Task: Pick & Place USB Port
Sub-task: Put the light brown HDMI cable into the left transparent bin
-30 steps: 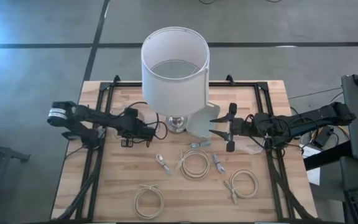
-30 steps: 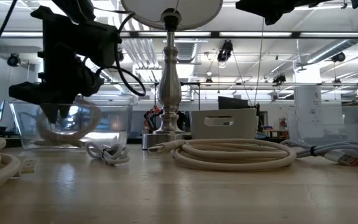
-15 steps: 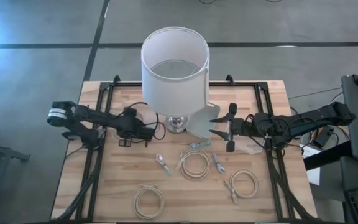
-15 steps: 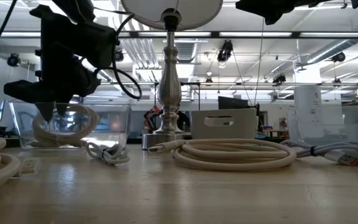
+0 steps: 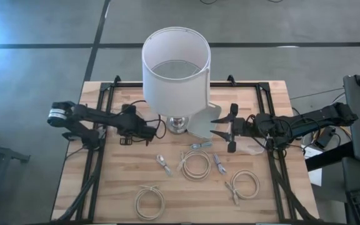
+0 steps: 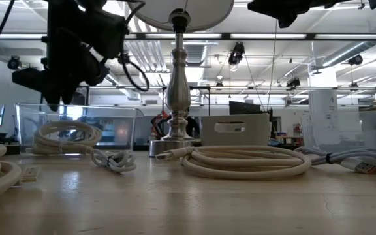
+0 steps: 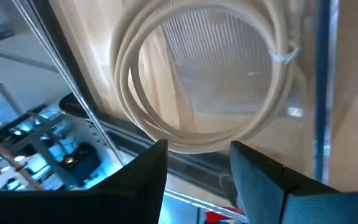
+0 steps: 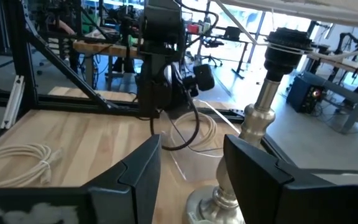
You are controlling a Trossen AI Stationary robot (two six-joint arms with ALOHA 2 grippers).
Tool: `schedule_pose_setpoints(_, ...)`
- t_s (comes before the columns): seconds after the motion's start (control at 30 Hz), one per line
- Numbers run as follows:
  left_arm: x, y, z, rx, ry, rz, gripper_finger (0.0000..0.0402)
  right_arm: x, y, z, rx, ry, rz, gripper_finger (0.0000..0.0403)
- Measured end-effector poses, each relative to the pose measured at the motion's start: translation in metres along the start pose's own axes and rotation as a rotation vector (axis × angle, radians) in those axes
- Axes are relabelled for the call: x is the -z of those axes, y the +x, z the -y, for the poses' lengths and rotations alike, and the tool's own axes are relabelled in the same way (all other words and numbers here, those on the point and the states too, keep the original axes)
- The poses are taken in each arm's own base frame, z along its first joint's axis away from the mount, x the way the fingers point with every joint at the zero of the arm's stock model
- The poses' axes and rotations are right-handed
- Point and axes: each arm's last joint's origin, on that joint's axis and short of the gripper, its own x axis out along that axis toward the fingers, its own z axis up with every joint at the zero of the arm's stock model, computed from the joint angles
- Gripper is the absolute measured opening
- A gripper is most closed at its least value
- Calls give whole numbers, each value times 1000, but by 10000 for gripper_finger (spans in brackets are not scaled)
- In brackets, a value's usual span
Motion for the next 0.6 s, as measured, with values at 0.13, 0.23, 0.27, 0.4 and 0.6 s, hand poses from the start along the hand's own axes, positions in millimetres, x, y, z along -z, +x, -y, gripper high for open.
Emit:
schedule_pose_setpoints(0.13,-3,-13,2,57,-32,44,177,0,0,0,0,5,-2,169)
schedule_pose_setpoints(0.23,-4,-24,5,102,-40,81,177,1,0,0,0,25,-6,169)
schedule_pose_setpoints(0.27,-5,-29,7,105,-40,99,177,1,0,0,0,26,-7,169)
schedule_pose_setpoints(0.4,-5,-51,16,142,-27,179,177,1,0,0,-1,26,-9,169)
schedule_pose_setpoints(0.6,0,-90,34,197,-46,322,177,1,0,0,-1,24,-8,169)
